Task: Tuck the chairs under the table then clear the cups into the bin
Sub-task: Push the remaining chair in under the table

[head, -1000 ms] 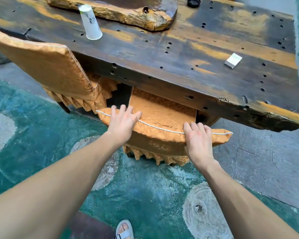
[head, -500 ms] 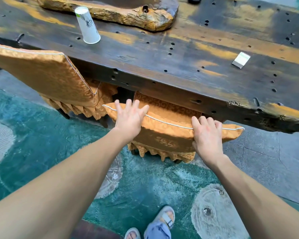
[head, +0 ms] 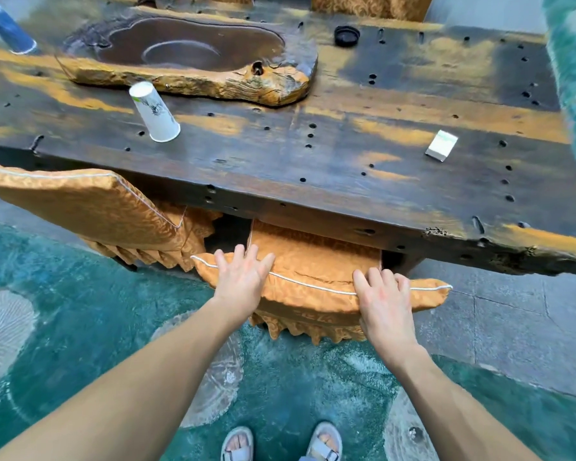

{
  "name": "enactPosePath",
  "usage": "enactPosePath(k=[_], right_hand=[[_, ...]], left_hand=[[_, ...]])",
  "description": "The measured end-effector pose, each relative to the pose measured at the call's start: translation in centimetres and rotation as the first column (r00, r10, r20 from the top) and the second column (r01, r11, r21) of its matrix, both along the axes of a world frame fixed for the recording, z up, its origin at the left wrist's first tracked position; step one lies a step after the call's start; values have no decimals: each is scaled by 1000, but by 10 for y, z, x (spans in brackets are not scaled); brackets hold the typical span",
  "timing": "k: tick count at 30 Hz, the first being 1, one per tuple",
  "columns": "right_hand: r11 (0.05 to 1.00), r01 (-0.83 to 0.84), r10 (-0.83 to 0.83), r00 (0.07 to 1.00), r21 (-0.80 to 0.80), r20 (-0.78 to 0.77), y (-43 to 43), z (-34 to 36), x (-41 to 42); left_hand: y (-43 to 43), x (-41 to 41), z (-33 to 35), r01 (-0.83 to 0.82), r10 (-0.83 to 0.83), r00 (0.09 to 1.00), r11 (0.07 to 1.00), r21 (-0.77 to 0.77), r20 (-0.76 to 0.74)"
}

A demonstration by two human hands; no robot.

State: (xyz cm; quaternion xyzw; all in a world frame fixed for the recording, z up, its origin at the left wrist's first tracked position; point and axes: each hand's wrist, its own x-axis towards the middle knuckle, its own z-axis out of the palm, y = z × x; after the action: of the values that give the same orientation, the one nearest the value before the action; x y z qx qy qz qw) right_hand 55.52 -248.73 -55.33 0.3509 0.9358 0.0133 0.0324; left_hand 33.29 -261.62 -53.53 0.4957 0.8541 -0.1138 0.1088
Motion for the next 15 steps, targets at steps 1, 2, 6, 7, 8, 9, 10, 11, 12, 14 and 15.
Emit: enactPosePath(k=[1, 2, 6, 7, 8, 9, 10, 11, 12, 14, 15], right_hand=[[1000, 4, -4, 1000, 3, -4, 4, 0, -3], [1000, 10, -10, 1000, 4, -10, 8, 0, -7], [999, 37, -37, 999, 15, 12, 26, 2, -23], [999, 47, -47, 999, 15, 26, 29, 1, -27], [998, 58, -59, 998, 15, 39, 32, 2, -31], [997, 69, -70, 996, 16, 49, 34, 2, -35], [997, 76, -77, 996, 18, 54, 38, 3, -40], [996, 82, -83, 995, 19, 58, 41, 3, -45], [996, 87, -89, 994, 24, 63, 46, 2, -51], [995, 97, -99, 993, 34, 71, 54, 3, -61], [994, 102, -104, 992, 35, 73, 57, 3, -66]], left_hand=[[4, -3, -1, 0, 0, 1000, 1000, 3, -9], [8, -7, -3, 0, 0, 1000, 1000, 2, -12], [29, -22, -6, 11, -10, 999, 1000, 19, -30], [33, -27, -8, 16, -15, 999, 1000, 25, -37], [38, -32, -9, 21, -19, 999, 999, 35, -43], [42, -38, -10, 28, -26, 999, 998, 50, -48], [47, -43, -11, 38, -35, 998, 997, 62, -53], [52, -48, -12, 47, -43, 998, 996, 70, -55], [57, -54, -12, 56, -51, 997, 995, 77, -56], [68, -64, -13, 69, -64, 996, 993, 91, -60], [72, -70, -14, 77, -71, 996, 992, 99, -61]])
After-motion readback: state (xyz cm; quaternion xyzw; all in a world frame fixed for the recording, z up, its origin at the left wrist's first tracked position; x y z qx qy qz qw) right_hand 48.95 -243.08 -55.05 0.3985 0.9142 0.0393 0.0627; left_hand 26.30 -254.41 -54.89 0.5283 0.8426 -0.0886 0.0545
